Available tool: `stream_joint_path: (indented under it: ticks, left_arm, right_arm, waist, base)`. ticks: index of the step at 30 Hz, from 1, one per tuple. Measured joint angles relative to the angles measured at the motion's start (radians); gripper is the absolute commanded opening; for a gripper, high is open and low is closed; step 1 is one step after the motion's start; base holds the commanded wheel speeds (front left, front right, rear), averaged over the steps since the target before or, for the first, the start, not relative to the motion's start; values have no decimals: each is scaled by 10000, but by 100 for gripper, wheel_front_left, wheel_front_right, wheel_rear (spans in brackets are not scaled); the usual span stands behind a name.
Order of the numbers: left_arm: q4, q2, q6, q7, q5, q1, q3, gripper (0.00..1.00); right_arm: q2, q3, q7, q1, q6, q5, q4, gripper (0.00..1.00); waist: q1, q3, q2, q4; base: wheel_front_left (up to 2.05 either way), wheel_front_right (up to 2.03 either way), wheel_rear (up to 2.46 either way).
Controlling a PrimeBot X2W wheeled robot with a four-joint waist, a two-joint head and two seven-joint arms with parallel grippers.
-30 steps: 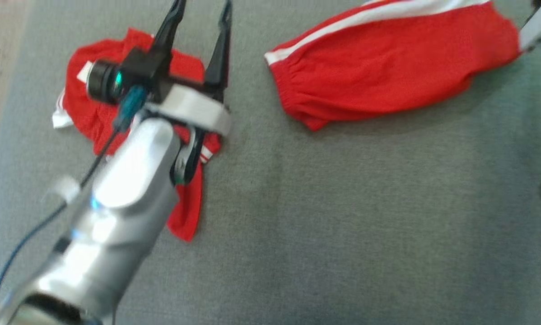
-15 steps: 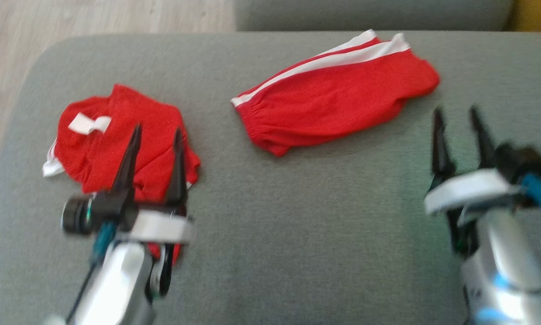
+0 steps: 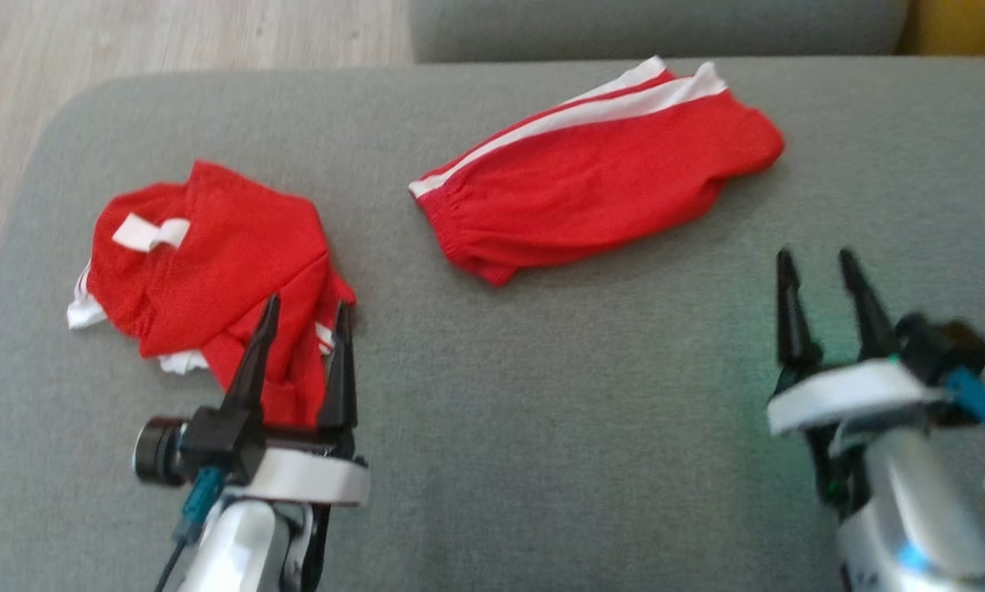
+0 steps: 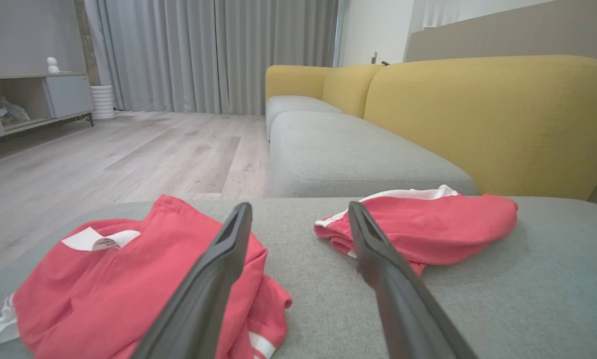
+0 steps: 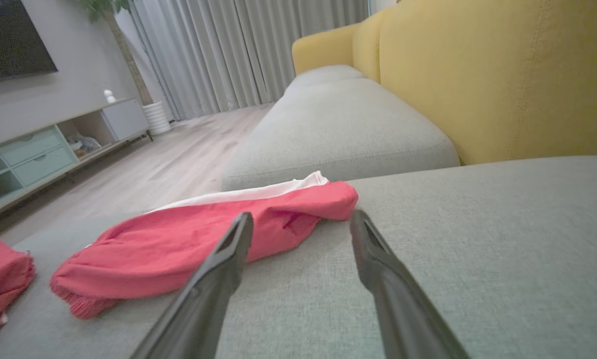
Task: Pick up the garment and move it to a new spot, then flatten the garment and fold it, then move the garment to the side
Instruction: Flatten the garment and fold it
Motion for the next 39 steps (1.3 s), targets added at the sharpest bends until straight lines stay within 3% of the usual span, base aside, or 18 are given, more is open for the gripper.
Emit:
stream_joint_path:
  ticks: [5,10,19,25,32,35,39]
  left_arm:
    - [96,-251,-307,0,130,-653,19,100]
    - [230,-437,-537,0,286,-1066,27,100]
    - [399,-639,-836,0,334,-1539,59,100]
    - [416,-679,-871,0,332,-1731,56,100]
    - [334,-704,-821,0,121,-1917,10,100]
    - [332,-708,-725,0,121,-1916,4,100]
    - [349,-709,-675,0,67,-1919,19,100]
  right_arm:
    - [6,-1152,1066,-1761,0,-752,424,100]
    - [-82,-2397,2489,-4014,0,-1691,1603,100]
    - [-1237,-4009,3718,-6056,0,-3758,4395,100]
    - [-1505,-4552,4002,-6783,0,-4707,5499,100]
    - [-1820,-4098,4044,-7802,0,-5009,6564,100]
    - [-1866,-3808,4044,-8105,-2,-4949,6989,0]
    - [-1827,-3674,3749,-8373,0,-4502,7465,0]
  waist:
    - [2,648,0,329]
    - [3,1344,-1,819]
    - [2,2277,0,1902]
    - [2,2742,-1,2350]
    - [0,3085,-1,2540]
    - [0,3114,0,2488]
    - [1,3093,-1,2312]
  base:
    - [0,0,0]
    - [0,0,0]
    - [0,0,0]
    - [0,0,0]
    - [0,0,0]
    - [0,0,0]
    - [0,0,0]
